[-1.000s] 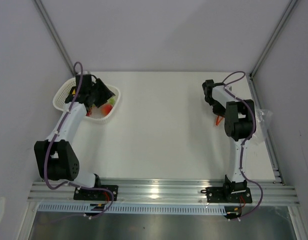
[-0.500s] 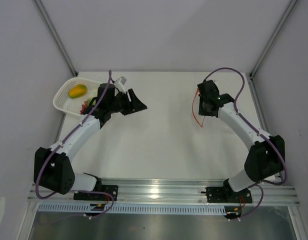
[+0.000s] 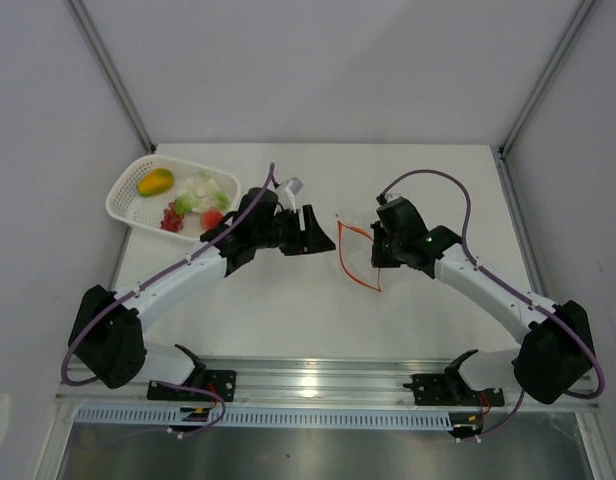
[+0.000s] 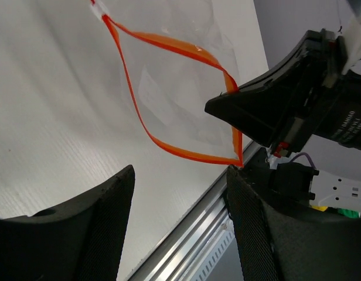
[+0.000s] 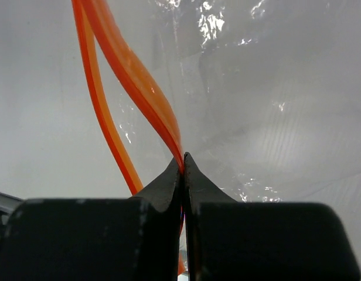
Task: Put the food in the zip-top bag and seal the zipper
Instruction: Pick up the zipper food storage bag at the center of the board, then open the zipper of the food storage bag.
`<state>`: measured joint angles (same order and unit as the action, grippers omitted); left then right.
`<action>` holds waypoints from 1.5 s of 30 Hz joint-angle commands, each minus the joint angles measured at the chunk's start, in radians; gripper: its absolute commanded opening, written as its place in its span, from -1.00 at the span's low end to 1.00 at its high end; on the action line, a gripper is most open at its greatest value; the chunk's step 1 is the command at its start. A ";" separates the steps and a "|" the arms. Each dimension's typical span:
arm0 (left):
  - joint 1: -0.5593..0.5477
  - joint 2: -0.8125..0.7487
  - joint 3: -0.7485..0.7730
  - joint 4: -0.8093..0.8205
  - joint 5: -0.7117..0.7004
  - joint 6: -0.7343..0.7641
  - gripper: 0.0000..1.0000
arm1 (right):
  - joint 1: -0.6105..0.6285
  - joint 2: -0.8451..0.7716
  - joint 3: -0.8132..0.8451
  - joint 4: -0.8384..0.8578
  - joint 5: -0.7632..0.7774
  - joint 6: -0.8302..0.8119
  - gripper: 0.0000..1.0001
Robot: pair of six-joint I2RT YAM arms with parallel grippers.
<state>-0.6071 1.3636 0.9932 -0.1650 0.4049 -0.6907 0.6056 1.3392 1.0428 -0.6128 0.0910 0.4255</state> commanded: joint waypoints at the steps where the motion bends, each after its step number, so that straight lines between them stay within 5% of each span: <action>1: -0.043 0.023 0.015 0.013 -0.084 -0.032 0.33 | 0.017 -0.060 0.006 0.071 -0.023 0.045 -1.00; 18: -0.109 0.193 0.082 0.002 -0.112 -0.073 0.25 | 0.046 -0.141 0.045 0.036 -0.076 0.058 -1.00; 25: -0.118 0.216 0.070 0.021 -0.087 -0.082 -0.44 | 0.048 -0.138 0.052 0.019 -0.060 0.053 -0.97; 28: -0.120 0.204 0.074 0.001 -0.083 -0.070 -0.97 | 0.048 -0.129 0.052 0.019 -0.057 0.052 -0.89; 33: -0.122 0.155 0.093 -0.071 -0.145 -0.020 -0.99 | 0.048 -0.106 0.085 -0.018 -0.001 0.027 -0.45; 41: -0.129 0.104 0.093 -0.149 -0.199 0.036 -0.99 | 0.049 -0.022 0.184 -0.073 0.026 -0.028 -0.34; 43: -0.129 0.094 0.087 -0.156 -0.202 0.049 -0.99 | 0.059 0.000 0.201 -0.073 0.016 -0.034 -0.57; 44: -0.129 0.092 0.084 -0.157 -0.202 0.054 -0.99 | 0.063 0.006 0.206 -0.071 0.016 -0.039 -1.00; 45: -0.131 0.088 0.082 -0.172 -0.210 0.063 -0.99 | 0.068 0.011 0.210 -0.071 0.018 -0.042 -1.00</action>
<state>-0.7273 1.4967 1.0485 -0.3027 0.2230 -0.6773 0.6579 1.3342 1.2037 -0.6678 0.0914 0.4072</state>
